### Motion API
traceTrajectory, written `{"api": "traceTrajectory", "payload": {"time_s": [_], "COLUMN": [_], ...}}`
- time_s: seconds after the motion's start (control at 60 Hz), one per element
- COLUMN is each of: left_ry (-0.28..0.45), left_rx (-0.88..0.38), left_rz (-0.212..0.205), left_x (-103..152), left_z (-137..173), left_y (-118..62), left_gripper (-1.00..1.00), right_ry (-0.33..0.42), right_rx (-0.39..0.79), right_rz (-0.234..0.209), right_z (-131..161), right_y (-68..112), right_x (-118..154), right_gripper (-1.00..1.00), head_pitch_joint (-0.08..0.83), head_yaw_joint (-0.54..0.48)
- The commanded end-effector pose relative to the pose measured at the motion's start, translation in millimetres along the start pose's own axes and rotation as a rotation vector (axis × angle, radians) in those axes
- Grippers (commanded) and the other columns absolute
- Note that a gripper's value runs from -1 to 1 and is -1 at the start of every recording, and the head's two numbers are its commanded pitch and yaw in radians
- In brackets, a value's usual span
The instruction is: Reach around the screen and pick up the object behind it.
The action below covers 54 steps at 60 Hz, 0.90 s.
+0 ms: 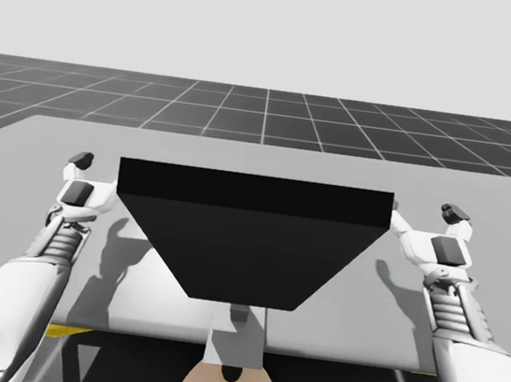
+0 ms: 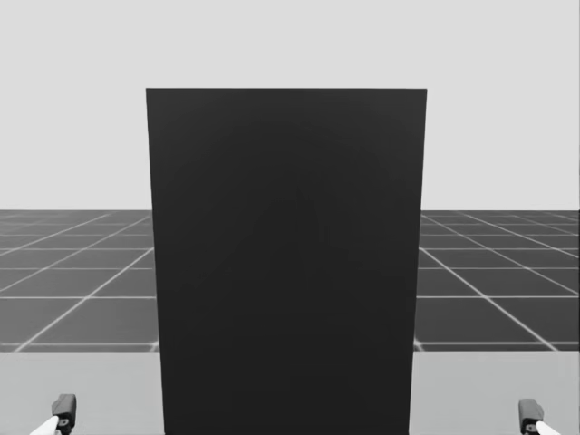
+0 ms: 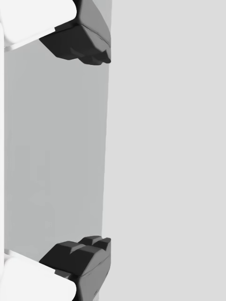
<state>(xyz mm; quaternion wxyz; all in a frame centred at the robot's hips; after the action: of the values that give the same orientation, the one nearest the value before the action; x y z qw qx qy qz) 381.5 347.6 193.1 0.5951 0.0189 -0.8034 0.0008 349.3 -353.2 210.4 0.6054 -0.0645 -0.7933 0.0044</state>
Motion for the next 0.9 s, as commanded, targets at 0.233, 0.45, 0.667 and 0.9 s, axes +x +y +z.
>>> {"api": "traceTrajectory", "payload": {"time_s": [0.233, 0.45, 0.667, 0.9], "left_ry": [0.062, 0.06, 0.093, 0.111], "left_rx": [-0.181, -0.462, -0.691, -0.94], "left_rz": [-0.022, -0.006, 0.012, 0.051], "left_x": [1, 31, 46, 44], "left_z": [8, 41, 76, 110], "left_y": [-7.5, -14.4, -8.6, -3.6], "left_gripper": [-1.0, -1.0, -1.0, -1.0], "right_ry": [0.023, -0.011, -0.038, -0.036], "right_rx": [0.206, 0.47, 0.702, 0.978], "right_rz": [-0.031, -0.092, -0.073, -0.146], "right_z": [8, 30, 54, 86], "right_y": [10.2, 14.5, 2.0, -3.7], "right_x": [3, 14, 21, 18], "right_gripper": [-1.0, -1.0, -1.0, -1.0], "head_pitch_joint": [0.004, 0.032, 0.053, 0.065], "head_yaw_joint": [-0.01, 0.0, 0.0, 0.0]}}
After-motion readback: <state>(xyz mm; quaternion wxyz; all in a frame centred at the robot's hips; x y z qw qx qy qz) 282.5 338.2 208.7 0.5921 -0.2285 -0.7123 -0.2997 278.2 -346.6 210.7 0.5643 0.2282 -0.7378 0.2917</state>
